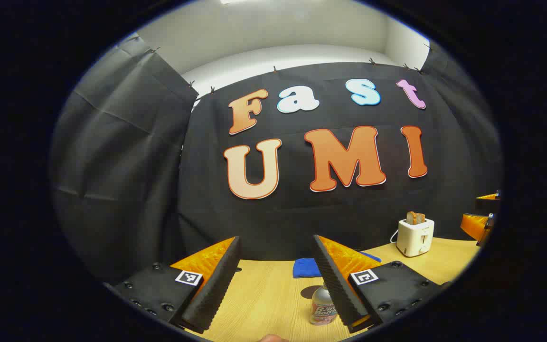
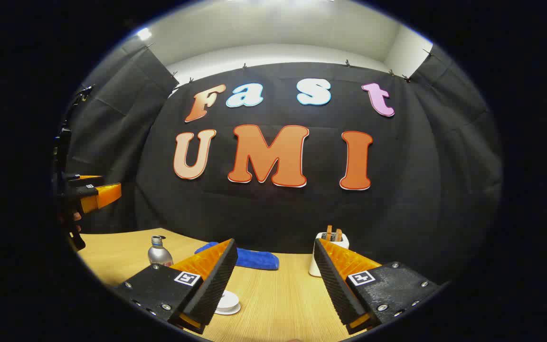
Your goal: Open the teacup lid with one hand, grasp the water bottle and pour water into the teacup with the other hand; after pouring, place the water bottle on the coaster and then close the teacup lid.
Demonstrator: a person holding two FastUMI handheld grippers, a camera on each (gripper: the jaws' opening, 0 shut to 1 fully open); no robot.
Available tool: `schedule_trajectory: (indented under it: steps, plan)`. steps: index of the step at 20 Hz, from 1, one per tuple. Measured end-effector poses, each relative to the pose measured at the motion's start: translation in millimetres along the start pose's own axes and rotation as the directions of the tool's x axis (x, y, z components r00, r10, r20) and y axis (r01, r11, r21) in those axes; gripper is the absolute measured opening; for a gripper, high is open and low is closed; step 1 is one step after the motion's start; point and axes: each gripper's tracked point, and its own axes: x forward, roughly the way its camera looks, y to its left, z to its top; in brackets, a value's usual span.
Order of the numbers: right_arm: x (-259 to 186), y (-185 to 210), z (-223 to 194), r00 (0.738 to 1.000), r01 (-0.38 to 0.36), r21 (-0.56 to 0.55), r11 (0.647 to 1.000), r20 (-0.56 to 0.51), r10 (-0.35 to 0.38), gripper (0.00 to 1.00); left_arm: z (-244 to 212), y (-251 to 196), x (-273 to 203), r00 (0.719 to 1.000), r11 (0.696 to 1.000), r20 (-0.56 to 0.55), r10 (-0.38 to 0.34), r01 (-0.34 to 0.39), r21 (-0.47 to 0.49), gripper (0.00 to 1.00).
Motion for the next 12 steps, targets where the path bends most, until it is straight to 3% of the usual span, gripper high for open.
schedule_trajectory:
  steps: [2,3,4,5,12]
  plan:
    - [3,5,3,1.000,-0.023,0.018,1.000,0.000,0.023,0.97,-1,0,-1,1.000,1.000,0.004,0.000,0.000,-0.012,1.00]
    - [5,5,4,1.000,-0.025,0.022,0.999,-0.003,0.025,0.97,-2,-1,1,1.000,1.000,0.001,-0.003,0.003,-0.018,1.00]
    - [7,3,6,1.000,-0.020,0.022,1.000,-0.006,0.020,0.97,-3,-2,3,1.000,1.000,-0.002,-0.010,0.009,-0.023,0.94]
    - [8,1,8,1.000,-0.014,0.019,1.000,-0.005,0.014,0.97,-6,-2,4,1.000,0.999,-0.007,-0.013,0.013,-0.029,0.98]
    - [13,-3,10,1.000,-0.013,-0.004,1.000,-0.003,0.013,0.97,-11,-1,12,1.000,0.999,-0.018,-0.017,0.017,-0.044,0.98]
